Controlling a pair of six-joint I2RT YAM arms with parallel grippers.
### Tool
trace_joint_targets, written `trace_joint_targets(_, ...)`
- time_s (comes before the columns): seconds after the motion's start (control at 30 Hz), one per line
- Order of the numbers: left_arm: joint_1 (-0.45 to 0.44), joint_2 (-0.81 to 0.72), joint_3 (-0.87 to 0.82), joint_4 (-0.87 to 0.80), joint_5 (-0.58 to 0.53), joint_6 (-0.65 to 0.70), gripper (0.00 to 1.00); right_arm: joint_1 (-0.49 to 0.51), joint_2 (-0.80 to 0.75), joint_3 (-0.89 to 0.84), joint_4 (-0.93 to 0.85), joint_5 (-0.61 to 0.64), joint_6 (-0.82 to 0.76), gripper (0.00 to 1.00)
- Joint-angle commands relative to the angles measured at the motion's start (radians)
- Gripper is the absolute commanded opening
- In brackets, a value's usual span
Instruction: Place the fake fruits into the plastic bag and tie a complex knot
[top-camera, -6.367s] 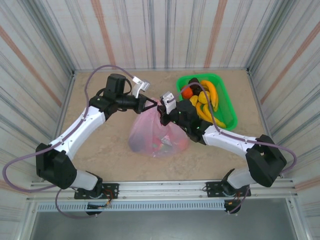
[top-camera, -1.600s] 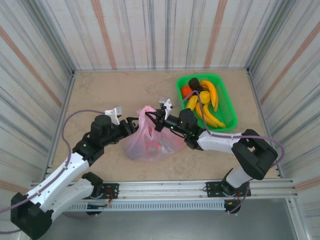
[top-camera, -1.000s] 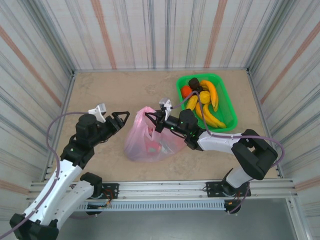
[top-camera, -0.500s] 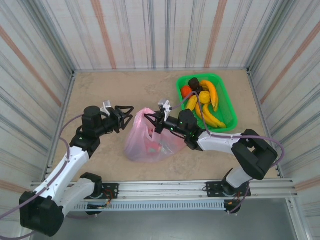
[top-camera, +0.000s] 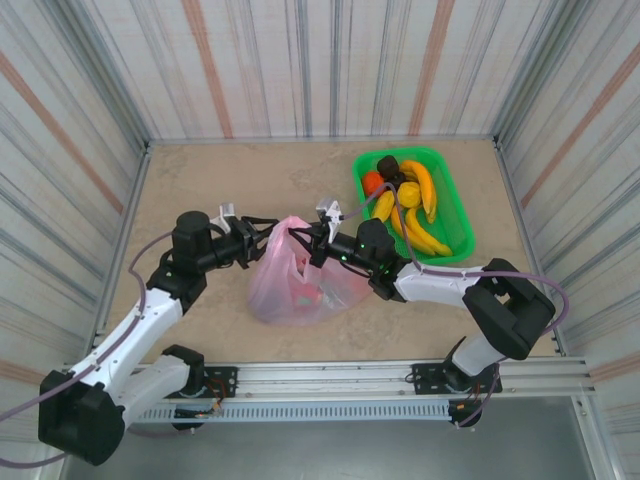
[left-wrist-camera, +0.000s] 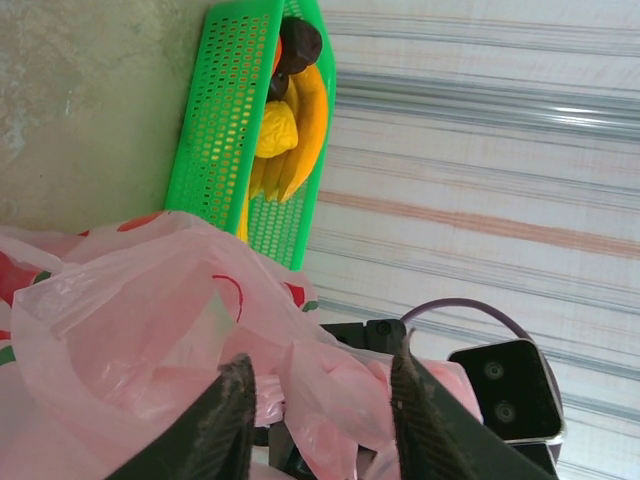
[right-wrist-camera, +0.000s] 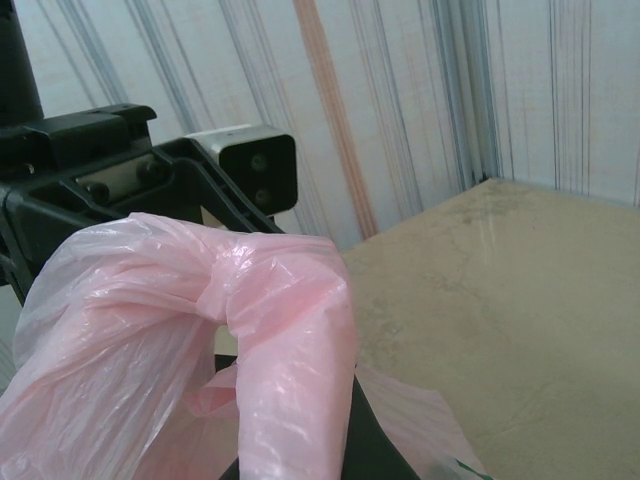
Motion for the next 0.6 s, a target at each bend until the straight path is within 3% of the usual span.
trace_joint_targets(0.0, -0.013, 0.012, -0.007, 0.053, 0.021, -0.021, 0.32, 0.007, -0.007, 0.013, 0.004, -0.011, -0.021, 0.00)
trace_joint_targets(0.27, -0.020, 0.020, -0.007, 0.072, 0.007, -0.028, 0.20, 0.007, 0.000, 0.017, 0.007, -0.024, -0.018, 0.00)
trace_joint_targets(0.47, -0.025, 0.021, -0.006, 0.084, 0.003, -0.029, 0.01, 0.007, 0.000, 0.017, 0.008, -0.023, -0.018, 0.00)
trace_joint_targets(0.57, -0.025, 0.014, -0.004, 0.073, -0.006, -0.025, 0.00, 0.007, -0.003, 0.016, 0.009, -0.018, -0.020, 0.00)
